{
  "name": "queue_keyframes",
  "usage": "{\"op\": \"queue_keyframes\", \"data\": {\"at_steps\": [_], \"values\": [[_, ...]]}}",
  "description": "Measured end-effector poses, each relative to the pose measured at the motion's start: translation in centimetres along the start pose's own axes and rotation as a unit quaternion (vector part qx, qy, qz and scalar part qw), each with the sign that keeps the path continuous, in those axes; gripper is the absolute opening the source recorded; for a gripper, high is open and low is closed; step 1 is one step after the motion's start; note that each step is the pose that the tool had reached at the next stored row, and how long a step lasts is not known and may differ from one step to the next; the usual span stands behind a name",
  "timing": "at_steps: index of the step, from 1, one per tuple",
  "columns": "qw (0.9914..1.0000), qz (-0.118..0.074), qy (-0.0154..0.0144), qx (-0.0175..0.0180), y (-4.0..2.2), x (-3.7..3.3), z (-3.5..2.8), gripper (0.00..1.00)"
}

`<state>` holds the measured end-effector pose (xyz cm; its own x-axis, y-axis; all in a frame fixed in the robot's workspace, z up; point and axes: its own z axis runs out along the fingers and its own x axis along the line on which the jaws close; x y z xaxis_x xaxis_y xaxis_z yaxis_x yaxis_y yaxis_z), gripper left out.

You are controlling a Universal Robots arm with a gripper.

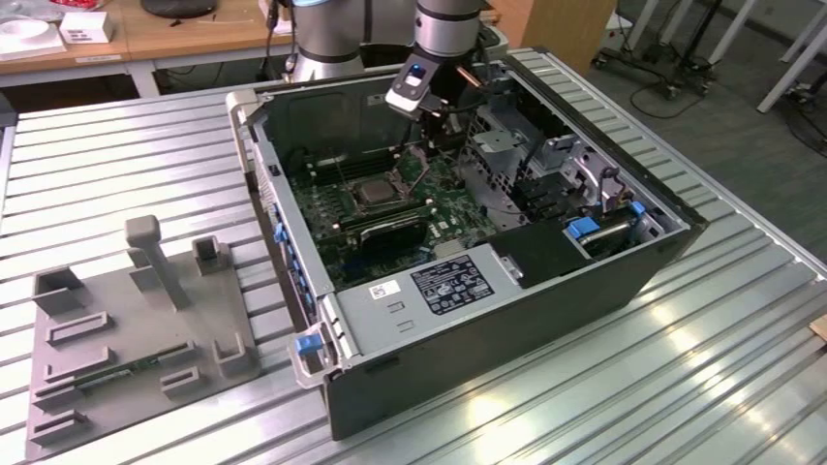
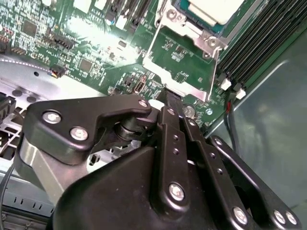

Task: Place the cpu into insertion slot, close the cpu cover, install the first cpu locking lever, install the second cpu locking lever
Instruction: 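Close the cpu cover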

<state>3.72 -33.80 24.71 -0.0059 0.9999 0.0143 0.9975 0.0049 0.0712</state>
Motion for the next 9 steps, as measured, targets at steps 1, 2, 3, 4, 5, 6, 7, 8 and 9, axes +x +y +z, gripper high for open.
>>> {"op": "queue_keyframes", "data": {"at_steps": [1, 2, 3, 4, 5, 6, 7, 8, 9], "values": [[1.0, 0.0, 0.0, -0.0015, -0.22, 0.0, -0.02, 0.11], [1.0, 0.0, 0.0, -0.0029, -0.46, 0.0, -0.03, 0.11], [0.99999, 0.0, 0.0, -0.0045, -0.74, 0.01, -0.05, 0.11], [0.99998, 0.0, 0.0, -0.006, -1.04, 0.01, -0.07, 0.11], [0.99997, 0.0, 0.0, -0.0075, -1.33, 0.01, -0.1, 0.11], [0.99996, 0.0, 0.0, -0.0088, -1.59, 0.01, -0.11, 0.11], [0.99995, 0.0, 0.0, -0.0101, -1.89, 0.01, -0.13, 0.11], [0.99994, 0.0, 0.0001, -0.0113, -2.16, 0.02, -0.15, 0.11], [0.99992, 0.0, 0.0001, -0.0126, -2.47, 0.02, -0.17, 0.11]]}}
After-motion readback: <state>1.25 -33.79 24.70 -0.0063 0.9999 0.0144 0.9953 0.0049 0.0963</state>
